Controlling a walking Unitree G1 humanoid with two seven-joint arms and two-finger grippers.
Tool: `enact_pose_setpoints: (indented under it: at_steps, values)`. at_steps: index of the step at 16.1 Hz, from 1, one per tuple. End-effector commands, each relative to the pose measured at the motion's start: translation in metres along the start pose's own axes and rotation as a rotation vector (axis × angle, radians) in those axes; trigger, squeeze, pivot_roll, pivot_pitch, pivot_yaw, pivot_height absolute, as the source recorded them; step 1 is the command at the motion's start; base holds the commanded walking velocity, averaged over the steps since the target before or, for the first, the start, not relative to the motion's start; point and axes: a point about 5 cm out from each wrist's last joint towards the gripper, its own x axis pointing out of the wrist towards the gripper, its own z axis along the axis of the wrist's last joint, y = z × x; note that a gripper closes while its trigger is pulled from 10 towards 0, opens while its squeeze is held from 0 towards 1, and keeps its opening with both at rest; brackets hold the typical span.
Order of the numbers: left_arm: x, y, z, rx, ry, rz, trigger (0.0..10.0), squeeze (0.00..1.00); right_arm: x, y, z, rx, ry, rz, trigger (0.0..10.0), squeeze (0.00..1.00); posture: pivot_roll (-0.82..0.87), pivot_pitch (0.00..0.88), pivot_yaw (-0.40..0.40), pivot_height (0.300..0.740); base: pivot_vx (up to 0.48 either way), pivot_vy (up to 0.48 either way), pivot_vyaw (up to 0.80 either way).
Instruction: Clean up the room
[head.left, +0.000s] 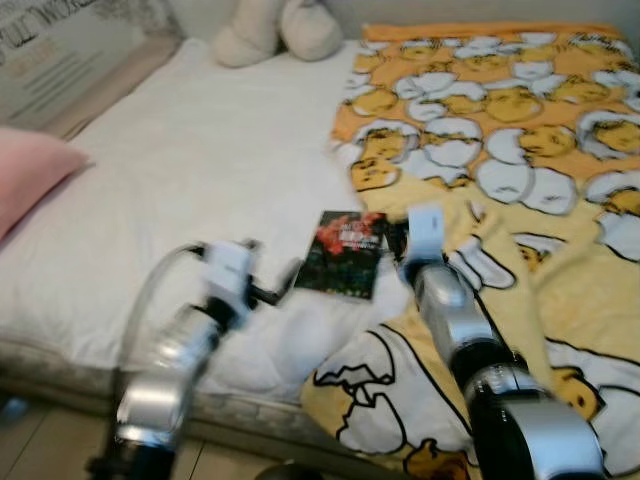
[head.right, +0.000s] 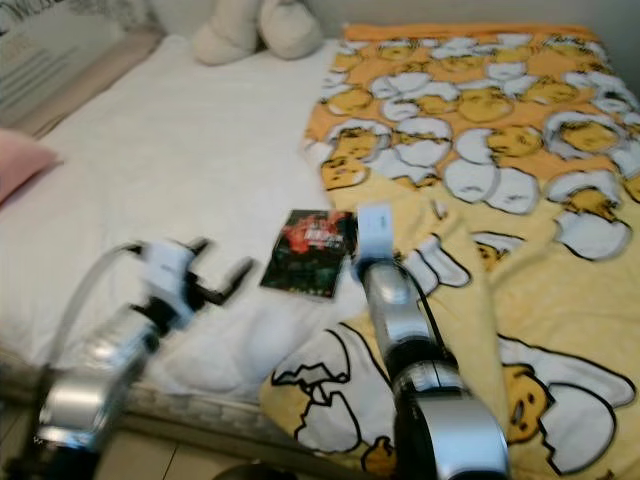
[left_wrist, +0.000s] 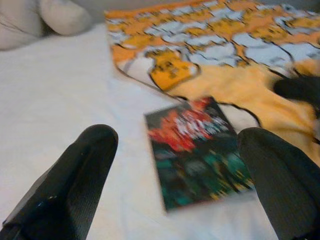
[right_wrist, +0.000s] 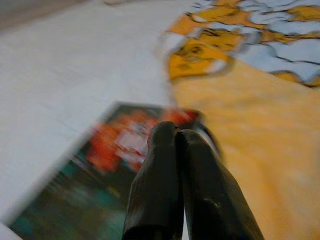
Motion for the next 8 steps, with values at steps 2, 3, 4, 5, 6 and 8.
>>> enact_pose_setpoints:
  at_steps: [2, 3, 4, 5, 6, 8]
  values:
    - [-0.001, 0.009, 0.000, 0.004, 0.000, 0.028, 10.0, 0.00, 0.000, 0.000, 0.013, -0.077, -0.090, -0.023, 10.0, 1.00, -0.03, 0.000, 0.138, 0.740, 0.000, 0.000, 0.00]
    - [0.005, 0.017, 0.007, -0.014, -0.037, 0.053, 10.0, 0.00, -0.028, -0.021, -0.007, -0.206, -0.144, -0.137, 10.0, 1.00, -0.05, 0.000, 0.132, 0.740, 0.000, 0.000, 0.00]
    - [0.007, 0.017, 0.008, -0.024, -0.049, 0.060, 10.0, 0.00, -0.037, -0.025, -0.013, -0.197, -0.147, -0.163, 10.0, 1.00, -0.05, 0.000, 0.130, 0.740, 0.000, 0.000, 0.00]
    - [0.007, 0.016, 0.009, -0.032, -0.058, 0.067, 10.0, 0.00, -0.044, -0.027, -0.017, -0.196, -0.152, -0.174, 10.0, 1.00, -0.06, 0.000, 0.130, 0.740, 0.000, 0.000, 0.00]
    - [0.007, 0.015, 0.007, -0.052, -0.064, 0.084, 10.0, 0.00, -0.052, -0.027, -0.020, -0.196, -0.166, -0.180, 10.0, 1.00, -0.06, 0.000, 0.129, 0.740, 0.000, 0.000, 0.00]
    - [0.006, 0.011, 0.001, -0.072, -0.067, 0.107, 10.0, 0.00, -0.062, -0.024, -0.026, -0.192, -0.167, -0.179, 10.0, 1.00, -0.09, 0.000, 0.131, 0.740, 0.000, 0.161, 0.00]
